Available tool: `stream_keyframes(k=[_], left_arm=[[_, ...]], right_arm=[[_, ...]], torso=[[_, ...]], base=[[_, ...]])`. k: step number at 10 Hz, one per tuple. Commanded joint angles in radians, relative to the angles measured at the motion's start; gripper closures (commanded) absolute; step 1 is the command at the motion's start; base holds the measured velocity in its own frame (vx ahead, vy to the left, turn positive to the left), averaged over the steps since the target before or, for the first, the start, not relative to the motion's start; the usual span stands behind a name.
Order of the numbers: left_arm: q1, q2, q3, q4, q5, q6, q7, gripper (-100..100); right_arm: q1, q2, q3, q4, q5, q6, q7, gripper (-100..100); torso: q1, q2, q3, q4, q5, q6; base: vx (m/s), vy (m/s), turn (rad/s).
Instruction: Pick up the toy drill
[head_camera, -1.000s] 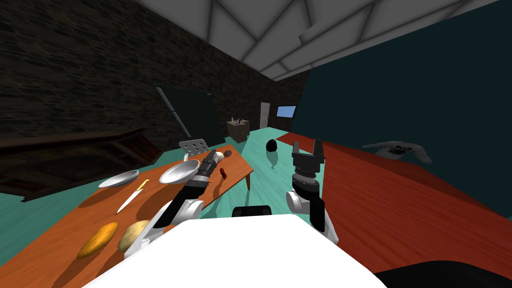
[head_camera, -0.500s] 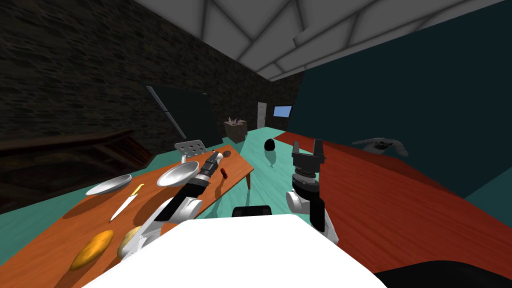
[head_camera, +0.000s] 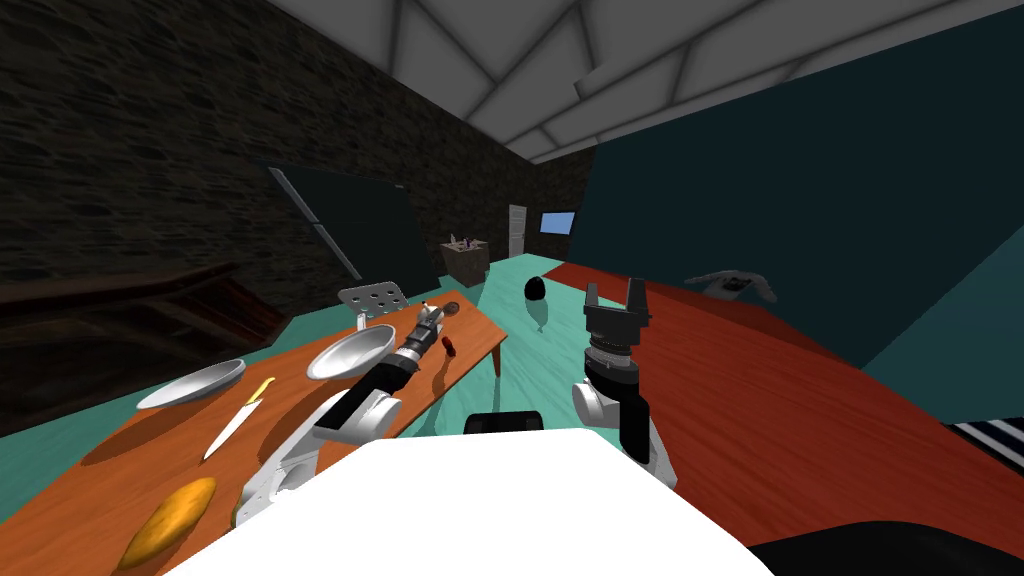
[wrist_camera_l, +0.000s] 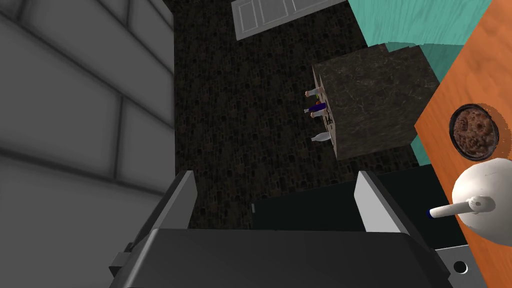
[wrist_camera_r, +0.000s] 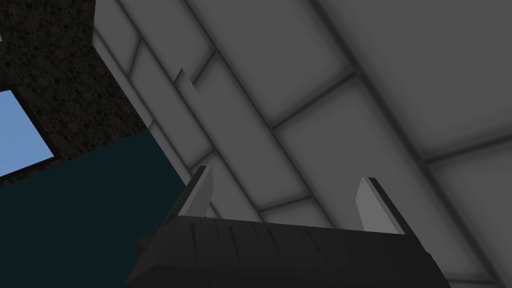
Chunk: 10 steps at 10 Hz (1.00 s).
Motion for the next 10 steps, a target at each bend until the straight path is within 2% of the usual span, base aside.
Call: stream_keyframes(k=[1,2,3,4,5,6,7,8,9,10], left_arm=[[0.007,0.019,0.0,0.0,0.011,0.04,0.006,-100],[0.002,0.043,-0.002,0.009,0.026,0.069,0.013,-100],[0.002,0.043,-0.002,0.009,0.026,0.087,0.013,-100],[-0.004,0.067,-0.004,0.019,0.04,0.122,0.019,-100],[-0.004,0.067,-0.004,0.019,0.04,0.133,0.019,-100],[-0.009,0.09,-0.006,0.032,0.055,0.171,0.024,-100],[-0.009,0.09,-0.006,0.032,0.055,0.179,0.024,-100],[-0.014,0.112,-0.008,0.046,0.069,0.219,0.028,-100],[-0.014,0.112,-0.008,0.046,0.069,0.225,0.028,-100],[-0.019,0.132,-0.01,0.061,0.083,0.264,0.031,-100]], right_arm=[[0.0,0.0,0.0,0.0,0.0,0.0,0.0,0],[0.0,0.0,0.0,0.0,0.0,0.0,0.0,0],[0.0,0.0,0.0,0.0,0.0,0.0,0.0,0],[0.0,0.0,0.0,0.0,0.0,0.0,0.0,0],[0.0,0.0,0.0,0.0,0.0,0.0,0.0,0],[0.0,0.0,0.0,0.0,0.0,0.0,0.0,0],[0.0,0.0,0.0,0.0,0.0,0.0,0.0,0],[0.0,0.0,0.0,0.0,0.0,0.0,0.0,0],[0.0,0.0,0.0,0.0,0.0,0.0,0.0,0],[0.0,0.0,0.0,0.0,0.0,0.0,0.0,0]], torso=[[0.0,0.0,0.0,0.0,0.0,0.0],[-0.001,0.0,0.0,0.0,0.0,-0.001],[-0.001,0.0,0.0,0.0,0.0,0.0],[-0.002,-0.001,0.0,0.0,0.0,-0.001],[-0.003,-0.001,-0.001,0.0,-0.001,0.0],[-0.003,-0.002,-0.001,0.0,-0.001,-0.001],[-0.003,-0.002,-0.001,0.0,-0.001,0.0],[-0.004,-0.002,-0.001,0.0,-0.001,-0.001],[-0.003,-0.002,-0.001,0.0,-0.001,0.0],[-0.004,-0.003,-0.001,0.0,-0.001,-0.001]], base=[[-0.035,0.065,-0.089],[-0.031,0.056,-0.123],[-0.027,0.042,-0.049],[-0.022,0.038,-0.114],[-0.014,0.031,-0.063],[-0.009,0.027,-0.101],[-0.01,0.024,-0.063],[-0.008,0.027,-0.14],[-0.004,0.023,-0.06],[0.001,0.017,-0.103]])
